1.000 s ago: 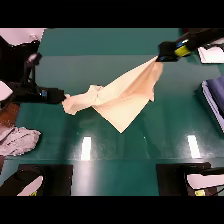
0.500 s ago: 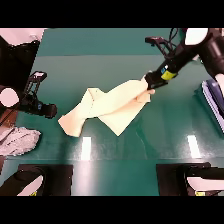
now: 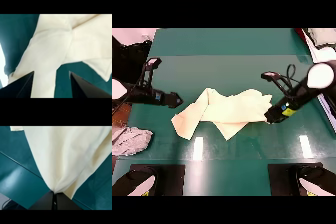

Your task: Fold the shirts.

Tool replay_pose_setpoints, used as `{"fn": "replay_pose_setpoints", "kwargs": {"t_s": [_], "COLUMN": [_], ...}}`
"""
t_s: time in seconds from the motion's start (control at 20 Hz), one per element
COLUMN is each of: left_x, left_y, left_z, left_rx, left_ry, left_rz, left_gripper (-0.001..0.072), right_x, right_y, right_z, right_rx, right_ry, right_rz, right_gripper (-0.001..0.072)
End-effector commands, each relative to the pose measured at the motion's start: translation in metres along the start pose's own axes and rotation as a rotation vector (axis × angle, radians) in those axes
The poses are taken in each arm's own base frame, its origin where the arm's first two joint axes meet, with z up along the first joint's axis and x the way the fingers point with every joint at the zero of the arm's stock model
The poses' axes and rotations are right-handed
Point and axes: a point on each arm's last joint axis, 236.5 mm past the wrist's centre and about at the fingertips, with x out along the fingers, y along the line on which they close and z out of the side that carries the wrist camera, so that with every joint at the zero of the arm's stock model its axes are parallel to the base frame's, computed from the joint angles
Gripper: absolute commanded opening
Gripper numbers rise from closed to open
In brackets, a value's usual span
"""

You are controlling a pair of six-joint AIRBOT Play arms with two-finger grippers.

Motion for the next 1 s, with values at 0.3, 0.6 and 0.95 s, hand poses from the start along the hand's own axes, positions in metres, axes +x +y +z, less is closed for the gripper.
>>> {"fn": "replay_pose_setpoints", "kwargs": {"t_s": [0.3, 0.6, 0.95], "left_x": [0.115, 0.182, 0.200], "left_y": [-0.040, 0.002, 0.013], "left_z": [0.071, 0.032, 0.016], "left_rx": [0.067, 0.073, 0.038], "left_ry": [0.061, 0.270, 0.320], "left_rz": [-0.133, 0.058, 0.079], "left_gripper": [0.0527, 0.0528, 0.0526], "right_x": [0.012, 0.012, 0.012], "right_y": [0.006, 0.006, 0.006], "right_z": [-0.015, -0.013, -0.011], "right_rx": [0.072, 0.072, 0.085], "right_ry": [-0.074, -0.084, -0.095], "right_rz": [0.062, 0.061, 0.062], "right_gripper": [0.0013, 0.0013, 0.0013]}}
